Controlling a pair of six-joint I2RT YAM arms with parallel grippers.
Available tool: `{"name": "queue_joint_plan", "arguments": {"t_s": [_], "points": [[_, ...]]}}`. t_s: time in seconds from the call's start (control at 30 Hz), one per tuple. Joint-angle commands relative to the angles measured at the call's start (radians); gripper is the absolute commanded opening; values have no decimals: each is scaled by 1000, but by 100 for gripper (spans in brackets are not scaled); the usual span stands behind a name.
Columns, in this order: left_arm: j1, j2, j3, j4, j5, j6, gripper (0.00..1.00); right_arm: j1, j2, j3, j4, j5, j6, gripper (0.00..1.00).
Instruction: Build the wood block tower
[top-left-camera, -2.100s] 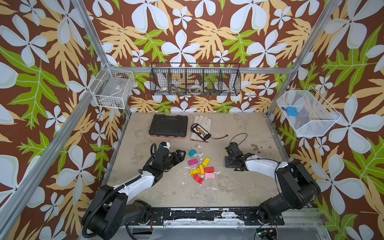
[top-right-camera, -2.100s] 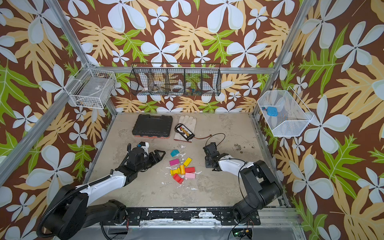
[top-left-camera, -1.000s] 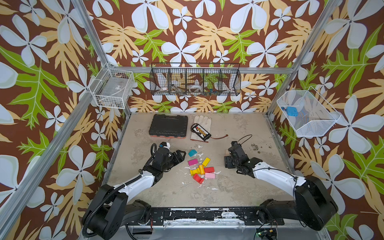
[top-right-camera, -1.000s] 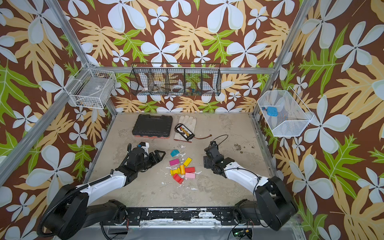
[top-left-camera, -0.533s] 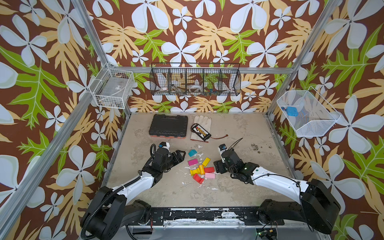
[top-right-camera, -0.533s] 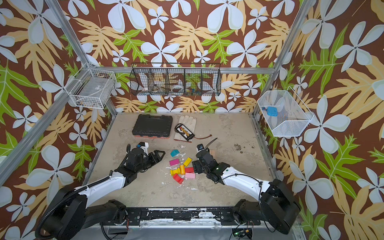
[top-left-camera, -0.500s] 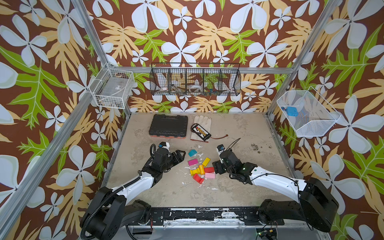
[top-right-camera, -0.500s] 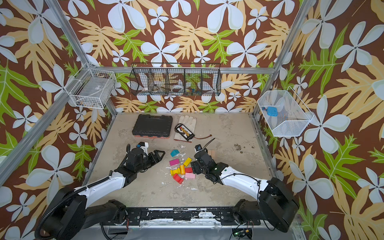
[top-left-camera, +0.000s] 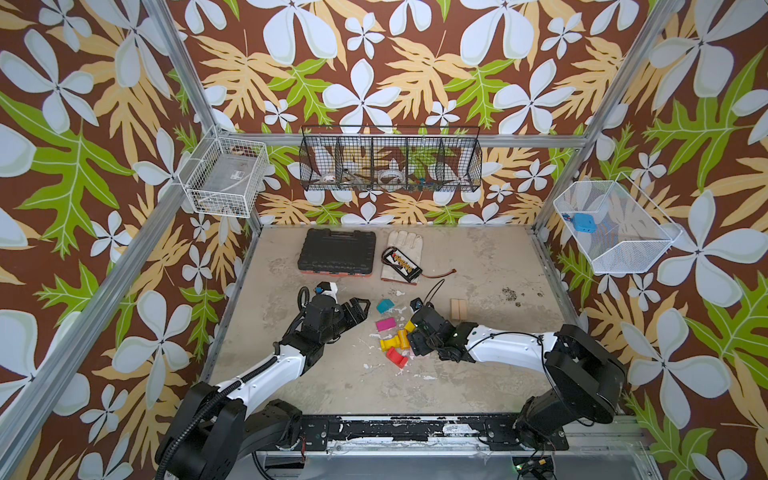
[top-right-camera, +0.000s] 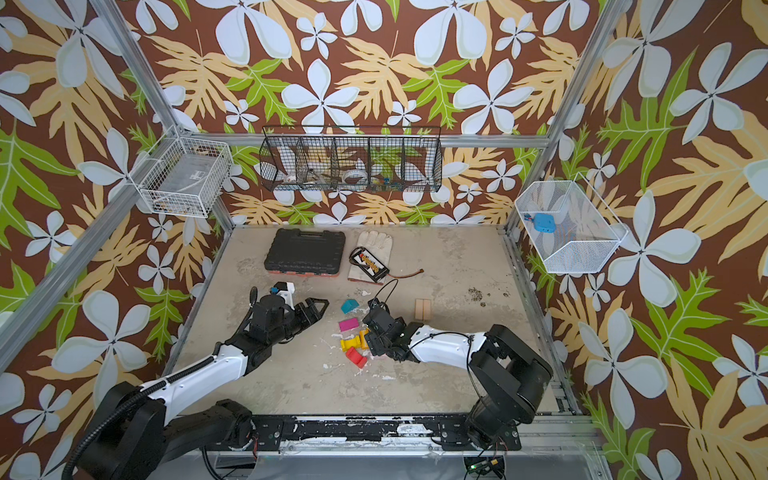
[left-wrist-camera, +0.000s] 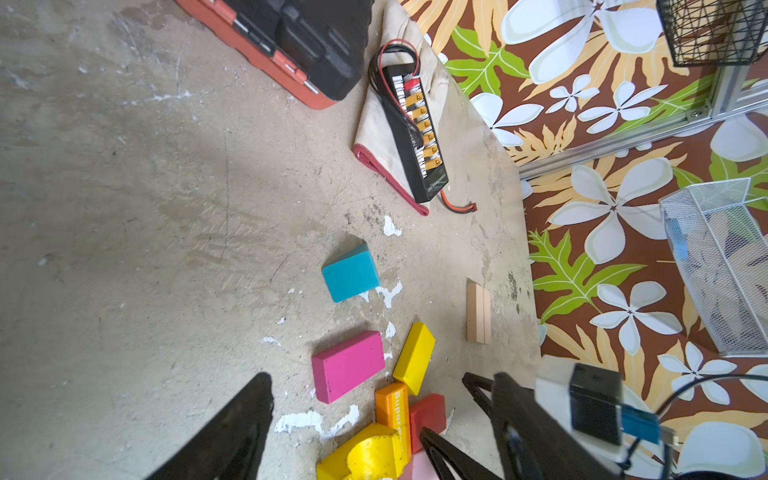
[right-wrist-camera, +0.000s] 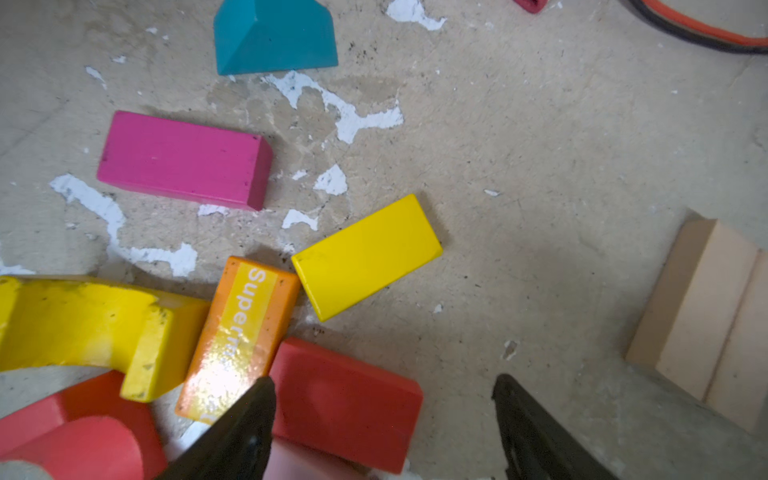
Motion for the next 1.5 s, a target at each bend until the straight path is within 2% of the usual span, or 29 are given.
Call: {"name": "queue_joint_plan", "arguments": {"t_s": [0.0,0.17,0.2,0.23,0.27,0.3,0.37,0.4,0.5,0.53,0.63,0.67,0.8,1.23,1.47], "points": [[1,-17,97,-137,94,19,84,1,4,4,-22,37,10,82],[1,-26,350,-612,173,154,86,1,21,2,-10,25,11,83],[1,-43,346,-629,245,142,89,2,27,3,-8,18,11,83],[1,-67,328,-618,336,148,100,3,33,6,-7,14,10,83],[1,-89,315,-603,418,174,100,2,40,9,-9,10,11,83],[1,-109,313,-620,455,220,100,2,46,12,-13,10,13,83],[1,-130,332,-717,362,309,100,2,57,18,-18,8,15,83],[1,-132,341,-756,266,347,100,2,61,20,-19,7,15,83],[1,-123,298,-780,43,363,100,2,65,20,-25,15,16,83],[1,-108,290,-798,46,366,100,2,64,19,-32,26,19,83],[0,-73,277,-794,211,410,100,2,44,13,-43,47,24,83],[-1,-73,268,-777,232,410,100,2,34,9,-43,49,25,83],[0,-72,265,-786,166,395,100,2,-8,-10,-37,52,30,83],[-1,-104,260,-780,169,396,100,2,45,5,-33,18,46,82],[0,-92,259,-778,177,395,100,2,57,8,-33,16,47,67]]}}
